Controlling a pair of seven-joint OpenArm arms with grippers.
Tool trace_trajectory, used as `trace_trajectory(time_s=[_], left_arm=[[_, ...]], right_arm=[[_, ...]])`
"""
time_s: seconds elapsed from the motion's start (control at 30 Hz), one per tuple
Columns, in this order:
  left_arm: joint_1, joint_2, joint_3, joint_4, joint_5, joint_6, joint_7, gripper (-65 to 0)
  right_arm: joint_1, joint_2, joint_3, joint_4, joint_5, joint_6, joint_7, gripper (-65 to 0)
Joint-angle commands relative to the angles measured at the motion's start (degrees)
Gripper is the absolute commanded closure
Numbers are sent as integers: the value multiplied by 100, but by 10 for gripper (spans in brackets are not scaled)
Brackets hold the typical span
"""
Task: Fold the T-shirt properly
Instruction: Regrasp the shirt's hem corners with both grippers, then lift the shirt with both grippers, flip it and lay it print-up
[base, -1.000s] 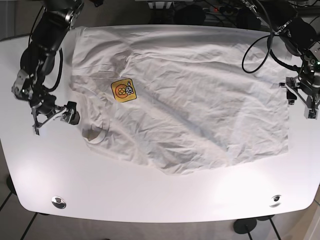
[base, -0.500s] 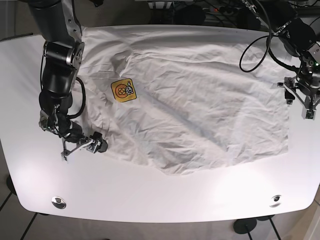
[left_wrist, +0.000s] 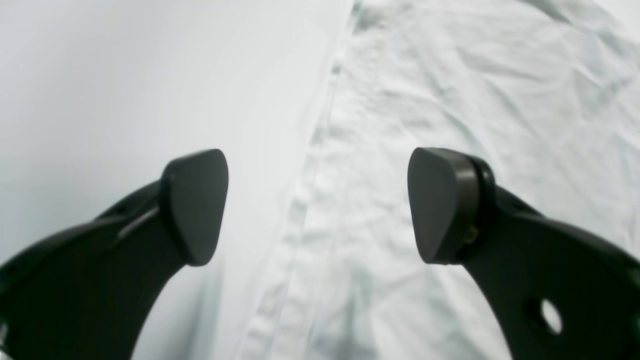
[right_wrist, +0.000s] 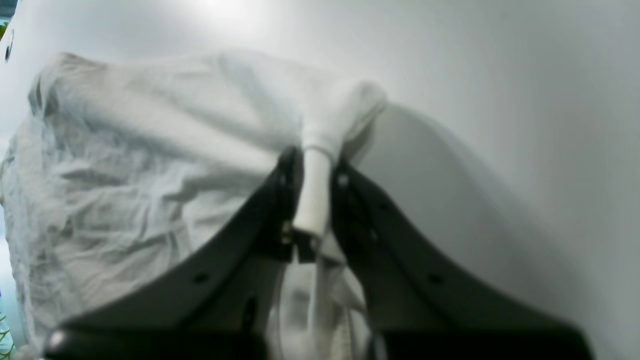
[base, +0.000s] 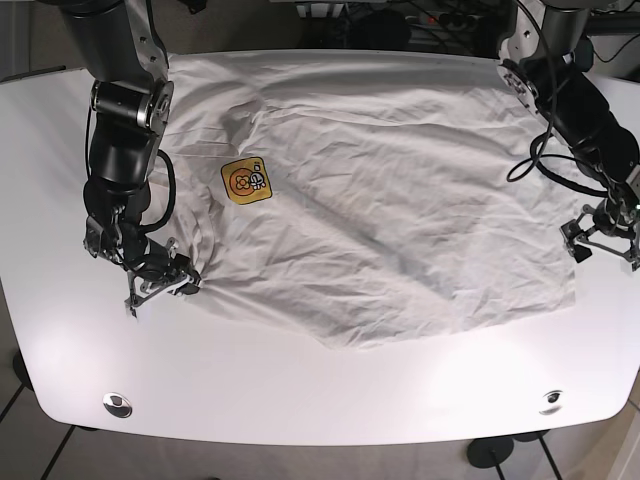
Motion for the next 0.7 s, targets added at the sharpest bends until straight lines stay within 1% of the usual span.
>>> trace_trajectory(time_s=[0.03,0.1,0.13,0.17,0.2,0.27,0.33,0.37,0.4,0.47,0.5,0.57,0.6,0.63,0.67,0.7], left_arm=[[-353,-271,1,-548,-54,2,-204,-528],[-485,-368,1,-1084,-54,-15,-459,-528],[-555,-421,10,-1418,-54,-200,-644,-528],[-564,-464,10,-1611,-54,-446,-705,-528],[-626,-482,10,-1875,-54,-912,-732,-526],[-687,-482,10,-2209,-54,-1492,-741,-525],[-722,-456,10,-2473,-54,-1932,-741,-524],[-766,-447,10,-2552,-54,-2037,-714,-515],[-801,-438,10,-2631,-54,-2134,-705,-479],[-880,-368,10,-2780,-54,-2209,-741,-364],[-907,-341,1,-2789,-54,-2196,-767,-281],[-907,-333,1,-2780,-36,-2196,-1039,-86],[-907,-333,1,-2780,-10,-2187,-1198,0],[-898,-333,1,-2780,-10,-2187,-1312,0],[-898,-333,1,-2763,-45,-2209,-1312,-13],[-924,-333,-7,-2745,-54,-2209,-1294,-3]], right_arm=[[187,64,-6,105,81,34,115,-21],[187,64,-6,105,81,34,115,-21],[187,64,-6,105,98,34,115,-21],[179,64,-6,105,116,34,115,-21],[152,64,12,105,116,34,124,-21],[144,64,12,105,116,51,133,-21],[144,56,12,105,125,60,133,-21],[144,56,12,105,125,60,133,-21],[144,47,12,105,125,60,133,-21],[144,38,12,105,125,78,142,-21],[144,47,12,105,125,78,142,-21],[144,56,12,105,125,78,142,-21],[117,56,12,114,125,78,142,-19],[-6,56,12,176,125,87,151,-19],[-103,38,20,351,125,87,168,-17],[-234,20,20,659,125,87,186,-16]])
